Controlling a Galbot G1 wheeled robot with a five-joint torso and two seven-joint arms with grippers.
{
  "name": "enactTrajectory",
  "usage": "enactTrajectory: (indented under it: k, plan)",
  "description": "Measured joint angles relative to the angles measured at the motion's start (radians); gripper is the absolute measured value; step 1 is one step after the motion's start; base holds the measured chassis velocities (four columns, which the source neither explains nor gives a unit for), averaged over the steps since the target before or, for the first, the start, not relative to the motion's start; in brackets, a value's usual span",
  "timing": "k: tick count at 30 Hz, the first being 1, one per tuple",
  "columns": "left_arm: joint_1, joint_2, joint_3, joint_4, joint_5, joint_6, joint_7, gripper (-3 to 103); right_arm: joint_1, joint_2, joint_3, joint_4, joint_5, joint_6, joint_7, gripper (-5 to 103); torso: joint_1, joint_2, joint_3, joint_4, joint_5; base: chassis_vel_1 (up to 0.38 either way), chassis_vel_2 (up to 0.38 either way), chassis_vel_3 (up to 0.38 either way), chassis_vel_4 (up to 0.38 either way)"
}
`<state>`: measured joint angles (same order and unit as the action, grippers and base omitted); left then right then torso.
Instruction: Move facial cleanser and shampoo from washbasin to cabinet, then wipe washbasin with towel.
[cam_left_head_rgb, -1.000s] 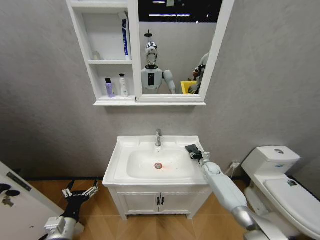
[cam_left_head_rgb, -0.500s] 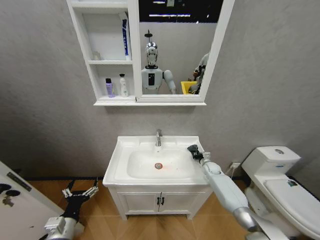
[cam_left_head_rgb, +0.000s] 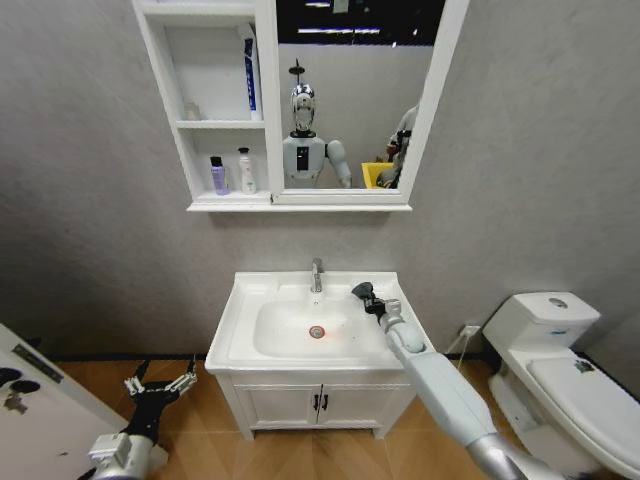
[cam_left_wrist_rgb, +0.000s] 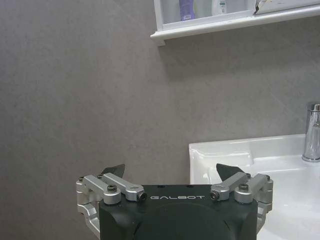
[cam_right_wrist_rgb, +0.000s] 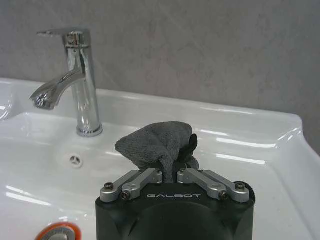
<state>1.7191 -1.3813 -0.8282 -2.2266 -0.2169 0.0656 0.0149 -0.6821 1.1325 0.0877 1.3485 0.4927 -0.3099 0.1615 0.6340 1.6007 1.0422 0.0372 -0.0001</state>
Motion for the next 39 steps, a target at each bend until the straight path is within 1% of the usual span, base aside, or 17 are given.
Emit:
enactTrajectory:
  k: [1,5,7,9,16,19,22,29,34,36,39]
  plan:
    - [0.0,0.0,0.0,0.0,0.0,0.0,0.0,100,-0.012,0.001,-0.013,-0.006,-0.001,-0.008,0.01,8,0.0,0.0,0.0,-0.0003,0.0001,0.0,0.0,0.0,0.0]
    - [0.0,0.0,0.0,0.0,0.0,0.0,0.0,100,-0.014,0.011,-0.022,-0.06,-0.005,-0.018,0.027,8,0.0,0.0,0.0,-0.0005,0.0001,0.0,0.0,0.0,0.0]
    - [0.0,0.0,0.0,0.0,0.0,0.0,0.0,100,0.0,0.029,-0.017,-0.117,-0.006,-0.015,0.031,8,0.0,0.0,0.0,-0.0004,0.0002,0.0,0.0,0.0,0.0]
    - [0.0,0.0,0.0,0.0,0.0,0.0,0.0,100,0.014,0.039,-0.014,-0.151,-0.007,-0.013,0.031,8,0.0,0.0,0.0,0.0,0.0002,0.0,0.0,0.0,0.0]
    - [0.0,0.0,0.0,0.0,0.0,0.0,0.0,100,0.052,0.068,-0.014,-0.254,-0.004,-0.012,0.031,8,0.0,0.0,0.0,0.0,0.0001,0.0,0.0,0.0,0.0]
    - [0.0,0.0,0.0,0.0,0.0,0.0,0.0,100,0.086,0.098,-0.016,-0.341,-0.004,0.003,0.018,8,0.0,0.0,0.0,0.0001,-0.0001,0.0,0.0,0.0,0.0]
    - [0.0,0.0,0.0,0.0,0.0,0.0,0.0,100,0.094,0.109,-0.017,-0.36,0.0,0.004,0.014,8,0.0,0.0,0.0,0.0,-0.0001,0.0,0.0,0.0,0.0]
    - [0.0,0.0,0.0,0.0,0.0,0.0,0.0,100,0.148,0.162,-0.04,-0.462,0.084,-0.004,-0.004,8,0.0,0.0,0.0,-0.0004,-0.0001,0.0,0.0,0.0,0.0]
    - [0.0,0.0,0.0,0.0,0.0,0.0,0.0,100,0.187,0.193,-0.047,-0.539,0.109,-0.002,-0.022,8,0.0,0.0,0.0,0.0,-0.0003,0.0,0.0,0.0,0.0]
    - [0.0,0.0,0.0,0.0,0.0,0.0,0.0,100,0.209,0.21,-0.055,-0.586,0.13,0.003,-0.041,8,0.0,0.0,0.0,-0.0002,-0.0003,0.0,0.0,0.0,0.0]
    - [0.0,0.0,0.0,0.0,0.0,0.0,0.0,100,0.224,0.222,-0.06,-0.612,0.142,0.004,-0.056,8,0.0,0.0,0.0,-0.0005,-0.0003,0.0,0.0,0.0,0.0]
